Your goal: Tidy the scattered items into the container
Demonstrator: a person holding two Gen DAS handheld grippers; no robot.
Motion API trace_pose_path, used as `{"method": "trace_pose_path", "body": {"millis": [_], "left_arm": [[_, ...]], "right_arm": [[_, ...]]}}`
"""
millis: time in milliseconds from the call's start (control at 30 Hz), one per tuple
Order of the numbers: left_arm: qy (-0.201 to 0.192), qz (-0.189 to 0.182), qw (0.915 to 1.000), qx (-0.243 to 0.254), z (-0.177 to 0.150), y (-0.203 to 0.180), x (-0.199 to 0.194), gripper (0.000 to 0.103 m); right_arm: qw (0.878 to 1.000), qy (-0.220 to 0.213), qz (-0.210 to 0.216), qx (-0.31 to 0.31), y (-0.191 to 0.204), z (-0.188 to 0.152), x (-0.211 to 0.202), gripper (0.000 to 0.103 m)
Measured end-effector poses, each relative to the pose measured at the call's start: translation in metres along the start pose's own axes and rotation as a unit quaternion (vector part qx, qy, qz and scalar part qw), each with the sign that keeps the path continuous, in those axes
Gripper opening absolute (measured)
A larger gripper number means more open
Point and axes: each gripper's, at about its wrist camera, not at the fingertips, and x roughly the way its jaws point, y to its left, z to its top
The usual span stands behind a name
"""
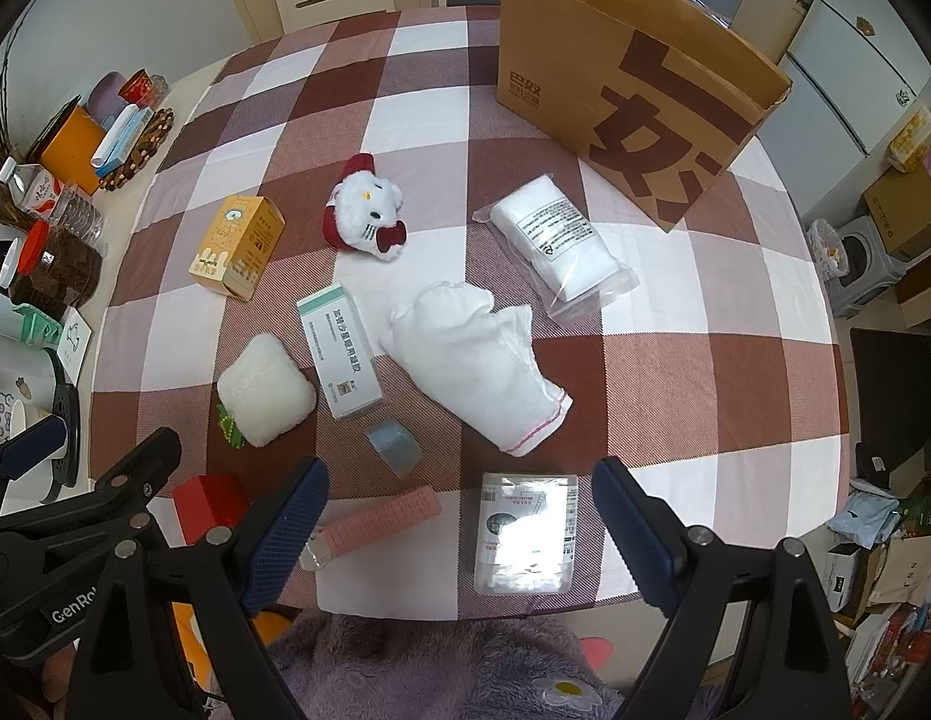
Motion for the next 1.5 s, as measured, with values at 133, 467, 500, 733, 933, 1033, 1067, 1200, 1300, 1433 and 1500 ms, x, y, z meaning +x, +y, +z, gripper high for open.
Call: {"method": "trace_pose_path", "body": {"millis": [133,467,500,733,933,1033,1067,1200,1300,1433,1500], "left_arm": [[0.0,0.0,1.0,0.001,0.0,0.0,0.0,0.099],[-0.001,0.001,1.0,0.002,0.0,0.0,0.0,0.099],[-0.001,0.001,1.0,0.002,0.0,0.0,0.0,0.099],[-0.002,0.001,1.0,0.003,0.0,-0.002,-0.001,0.099],[-0.004,0.001,1.0,0.005,0.004,-0.005,-0.002,0.099],[-0.004,0.002,1.0,0.006,0.004,-0.005,-0.003,0.099],[-0.004,0.002,1.0,0.006,0.004,-0.005,-0.002,0.099],[-0.004,-0.003,1.0,0.007,0.004,-0.006,-0.002,0.099],[-0.005,-0.017,0.9998,0.007,0.0,-0.007,-0.002,0.099],[-0.015,-0.017,0.9996,0.016,-0.004,-0.009,-0.004,0.099],[-0.028,-0.009,0.9993,0.021,-0.007,-0.009,-0.006,0.1]], "right_arm": [[1.0,0.0,0.0,-0.001,0.0,0.0,0.0,0.092],[1.0,0.0,0.0,-0.001,0.0,0.0,0.0,0.092],[1.0,0.0,0.0,-0.001,0.0,0.0,0.0,0.092],[1.0,-0.005,-0.001,0.0,-0.001,0.002,0.0,0.092],[1.0,-0.008,-0.002,0.002,-0.001,-0.001,-0.001,0.092],[1.0,-0.008,-0.003,0.003,-0.001,-0.002,-0.002,0.092],[1.0,-0.008,-0.003,0.003,-0.001,-0.002,-0.002,0.092],[1.0,-0.008,-0.002,0.005,-0.002,-0.004,-0.002,0.092],[1.0,-0.013,0.0,0.012,-0.005,-0.005,-0.002,0.092],[0.999,-0.024,0.013,0.022,-0.013,-0.008,-0.002,0.092],[0.999,-0.032,0.029,0.022,-0.02,-0.009,-0.001,0.092]]}}
